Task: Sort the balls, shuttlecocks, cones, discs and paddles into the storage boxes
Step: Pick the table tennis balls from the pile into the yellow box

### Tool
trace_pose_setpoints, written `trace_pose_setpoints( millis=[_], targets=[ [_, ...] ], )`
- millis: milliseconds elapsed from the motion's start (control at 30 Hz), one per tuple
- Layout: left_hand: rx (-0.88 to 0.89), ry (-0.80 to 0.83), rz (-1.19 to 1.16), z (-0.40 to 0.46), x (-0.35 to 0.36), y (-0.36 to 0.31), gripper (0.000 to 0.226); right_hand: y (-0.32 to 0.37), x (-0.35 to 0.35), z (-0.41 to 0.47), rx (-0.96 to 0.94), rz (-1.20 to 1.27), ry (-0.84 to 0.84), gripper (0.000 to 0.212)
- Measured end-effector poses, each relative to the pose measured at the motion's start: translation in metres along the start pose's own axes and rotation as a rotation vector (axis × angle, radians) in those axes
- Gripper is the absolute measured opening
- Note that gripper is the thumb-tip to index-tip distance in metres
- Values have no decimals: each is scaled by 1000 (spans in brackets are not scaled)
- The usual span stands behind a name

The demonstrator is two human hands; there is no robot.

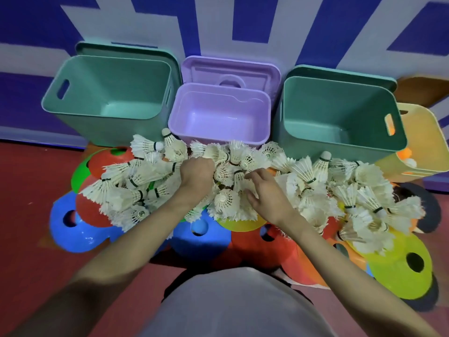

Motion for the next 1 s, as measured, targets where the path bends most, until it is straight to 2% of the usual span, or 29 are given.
trace_pose_setpoints(
  millis=[167,600,833,1000],
  targets=[
    [-51,38,-17,6,-7,-3,33,4,5,2,27,-18,24,33],
    [-20,67,55,18,4,11,39,-2,5,-1,31,17,-10,35],
    [-22,-93,-160,12,-3,21,30,-1,4,-8,-38,146,-40,53],
    [-52,-208,-532,-3,-8,33,22,11,0,0,-135,243,-41,59]
  ],
)
Point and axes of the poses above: each hand's wrist, its own z-axis towards the middle knuckle, its own x-axis out of the palm, y = z × x, the point moved 2 cm from there along z, towards the middle knuckle, and after that the axes turned 4 degrees about z, right-handed, at the moved point
